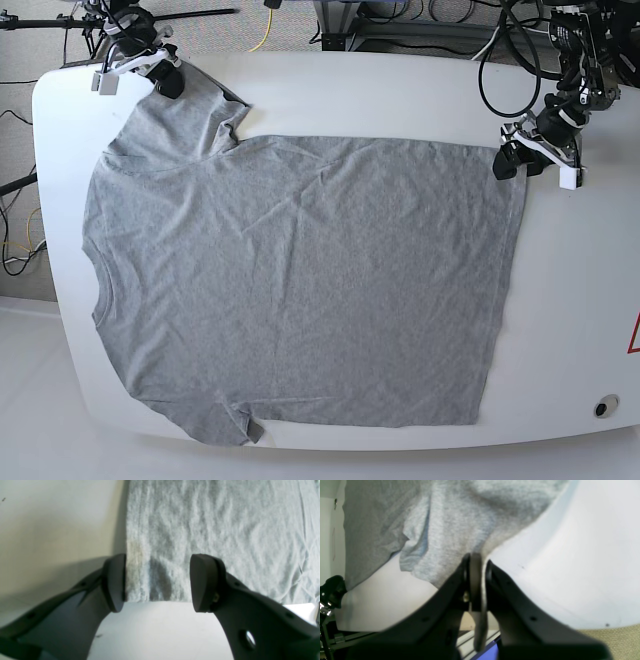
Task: Fold the T-shirt properly
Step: 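Close both grippers on the shirt's shoulder edge corners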
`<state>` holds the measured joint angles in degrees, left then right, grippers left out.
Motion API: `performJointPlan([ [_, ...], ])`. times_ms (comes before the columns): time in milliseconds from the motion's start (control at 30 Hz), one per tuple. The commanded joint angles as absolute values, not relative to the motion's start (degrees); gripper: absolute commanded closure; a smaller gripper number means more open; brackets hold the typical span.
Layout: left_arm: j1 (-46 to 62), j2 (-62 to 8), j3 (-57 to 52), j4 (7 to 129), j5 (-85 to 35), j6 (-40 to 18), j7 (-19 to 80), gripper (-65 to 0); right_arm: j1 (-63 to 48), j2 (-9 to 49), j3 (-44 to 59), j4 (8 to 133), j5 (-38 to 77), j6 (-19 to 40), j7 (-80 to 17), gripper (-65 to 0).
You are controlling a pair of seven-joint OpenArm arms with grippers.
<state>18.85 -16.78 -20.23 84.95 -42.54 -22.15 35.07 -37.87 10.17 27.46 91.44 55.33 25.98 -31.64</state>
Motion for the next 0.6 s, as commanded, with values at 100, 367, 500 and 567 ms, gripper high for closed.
performJointPlan([
  [100,19.22,-17.15,-18.65,85.21,-42.10,-22.82,37.60,-35.4,-38.34,10.64,27.57,91.94,55.56,26.07,-31.55,0.0],
  [367,19.31,-16.82,-17.77,84.58,-41.96,-24.12,40.89,-23.1,-38.38,10.59,27.50,91.90,55.44,26.11,-31.52,0.0],
  [500,19.30,-16.50,-17.81,84.13,-41.88,-24.28,42.35,-19.2,-38.46,10.57,27.44,91.88,55.37,26.20,-31.51,0.0],
  [567,19.34,-16.43,-17.86,83.98,-41.82,-24.28,42.73,-17.5,-38.46,10.58,27.47,91.91,55.38,26.23,-31.49,0.0],
])
